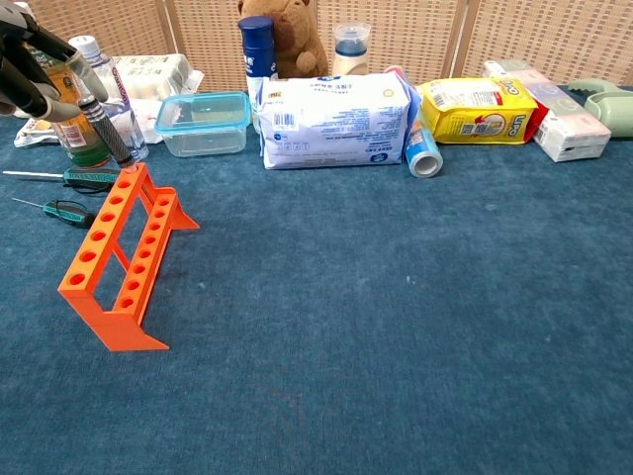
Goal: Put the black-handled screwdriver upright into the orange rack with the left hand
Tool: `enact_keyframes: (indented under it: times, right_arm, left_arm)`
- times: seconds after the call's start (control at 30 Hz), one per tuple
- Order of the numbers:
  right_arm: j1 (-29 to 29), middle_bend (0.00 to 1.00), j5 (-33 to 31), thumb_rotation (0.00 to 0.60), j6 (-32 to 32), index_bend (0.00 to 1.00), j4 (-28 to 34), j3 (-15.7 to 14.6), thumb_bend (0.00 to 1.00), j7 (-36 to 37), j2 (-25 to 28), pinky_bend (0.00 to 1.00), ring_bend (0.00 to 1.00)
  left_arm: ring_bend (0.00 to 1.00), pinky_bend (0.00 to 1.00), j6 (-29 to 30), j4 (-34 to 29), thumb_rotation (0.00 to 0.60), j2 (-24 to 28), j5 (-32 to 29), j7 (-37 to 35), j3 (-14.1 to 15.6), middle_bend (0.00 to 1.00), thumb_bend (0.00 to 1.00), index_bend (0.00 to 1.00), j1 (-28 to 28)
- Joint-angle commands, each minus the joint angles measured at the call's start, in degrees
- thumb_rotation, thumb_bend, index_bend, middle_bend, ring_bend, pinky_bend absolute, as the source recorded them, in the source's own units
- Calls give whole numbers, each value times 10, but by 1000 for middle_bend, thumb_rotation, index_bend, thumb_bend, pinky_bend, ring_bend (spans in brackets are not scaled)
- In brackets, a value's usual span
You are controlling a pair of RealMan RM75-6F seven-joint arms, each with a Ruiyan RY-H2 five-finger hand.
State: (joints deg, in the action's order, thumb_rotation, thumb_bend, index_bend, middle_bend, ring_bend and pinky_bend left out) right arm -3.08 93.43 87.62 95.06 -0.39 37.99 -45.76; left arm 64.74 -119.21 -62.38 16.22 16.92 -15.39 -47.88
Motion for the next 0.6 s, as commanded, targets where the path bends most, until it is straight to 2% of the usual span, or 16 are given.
enact_keyframes:
  times: [0.03, 0.33, 0.47, 0.6]
  right_arm:
    - [0, 98, 0, 600, 0, 87, 0, 0, 16, 1, 0, 0, 0]
    - [0, 98, -1, 600, 0, 87, 0, 1, 16, 0, 0, 0, 0]
    - [0, 98, 1, 600, 0, 88, 0, 0, 16, -1, 0, 0, 0]
    - [0, 98, 1, 600, 1, 87, 1, 0, 16, -1, 0, 0, 0]
  left_arm:
    - [1000, 1000, 0, 1, 600, -1, 2, -1, 0, 1000, 500, 392, 1]
    - [1000, 1000, 6, -9, 600, 5, 53, -25, -7, 1000, 489, 283, 20]
    - [1000, 1000, 5, -25, 600, 21, 89, -48, -13, 1000, 485, 272, 37]
    - [1000, 1000, 6, -33, 600, 34, 120, -53, -7, 998, 470, 269, 51]
